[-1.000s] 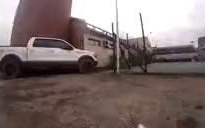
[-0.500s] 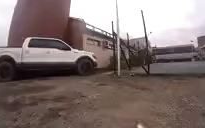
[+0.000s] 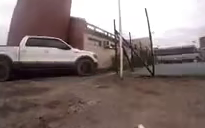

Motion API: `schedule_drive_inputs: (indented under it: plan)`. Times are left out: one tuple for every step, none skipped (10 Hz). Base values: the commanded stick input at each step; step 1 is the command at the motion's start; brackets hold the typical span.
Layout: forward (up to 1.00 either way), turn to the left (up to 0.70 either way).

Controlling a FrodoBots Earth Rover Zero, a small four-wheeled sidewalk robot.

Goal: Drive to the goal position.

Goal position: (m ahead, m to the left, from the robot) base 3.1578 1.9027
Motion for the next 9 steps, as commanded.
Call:
schedule_drive_inputs:
  plan:
    - [0.00,0.00]
    - [0.00,0.00]
    - [0.00,0.00]
    - [0.00,0.00]
    - [0.00,0.00]
    - [0.00,0.44]
    - [0.00,0.70]
    - [0.00,0.70]
    - [0.00,0.70]
